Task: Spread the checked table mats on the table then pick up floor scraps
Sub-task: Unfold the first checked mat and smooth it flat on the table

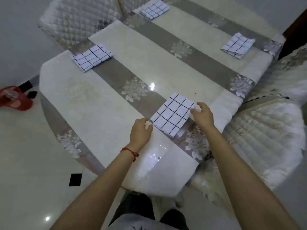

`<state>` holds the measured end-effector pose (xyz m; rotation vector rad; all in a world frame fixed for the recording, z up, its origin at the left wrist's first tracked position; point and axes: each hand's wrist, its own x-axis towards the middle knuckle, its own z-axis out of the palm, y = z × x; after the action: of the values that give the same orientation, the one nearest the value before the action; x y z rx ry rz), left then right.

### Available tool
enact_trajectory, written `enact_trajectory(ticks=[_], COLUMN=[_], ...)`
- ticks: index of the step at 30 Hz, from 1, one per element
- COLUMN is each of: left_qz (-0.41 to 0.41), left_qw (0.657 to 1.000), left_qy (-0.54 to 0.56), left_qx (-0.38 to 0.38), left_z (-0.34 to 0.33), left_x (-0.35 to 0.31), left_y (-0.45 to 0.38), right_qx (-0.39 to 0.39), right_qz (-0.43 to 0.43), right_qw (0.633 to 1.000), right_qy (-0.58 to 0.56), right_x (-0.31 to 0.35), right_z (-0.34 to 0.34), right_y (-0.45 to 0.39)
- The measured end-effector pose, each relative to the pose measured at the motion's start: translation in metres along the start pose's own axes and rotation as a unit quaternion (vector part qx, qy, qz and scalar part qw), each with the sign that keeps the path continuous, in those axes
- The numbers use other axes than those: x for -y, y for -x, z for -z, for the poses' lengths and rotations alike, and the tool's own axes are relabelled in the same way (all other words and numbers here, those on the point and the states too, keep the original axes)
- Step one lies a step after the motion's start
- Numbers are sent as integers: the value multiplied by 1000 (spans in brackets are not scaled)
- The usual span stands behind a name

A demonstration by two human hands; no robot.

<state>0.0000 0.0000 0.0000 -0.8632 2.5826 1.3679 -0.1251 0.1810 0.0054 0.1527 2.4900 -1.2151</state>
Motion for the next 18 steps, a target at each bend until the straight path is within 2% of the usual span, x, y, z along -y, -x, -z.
enact_trajectory(ticks=[4, 9, 14, 18], left_qz=[8, 14, 52, 53], left_qw=[999, 998, 997, 995], left_qy=[-11, 15, 62, 83], left_qx=[33, 56, 10, -23], left_z=[-6, -14, -12, -3], left_x=[2, -2, -8, -8], left_y=[-25, -48, -57, -62], right_qx=[-17, -36, -71, -91], right_qz=[-17, -45, -65, -60], right_qw=[999, 998, 995, 993], right_qy=[29, 0, -25, -48], right_x=[5, 13, 9, 13], right_z=[-15, -31, -36, -26], right_y=[-22, -38, -31, -19])
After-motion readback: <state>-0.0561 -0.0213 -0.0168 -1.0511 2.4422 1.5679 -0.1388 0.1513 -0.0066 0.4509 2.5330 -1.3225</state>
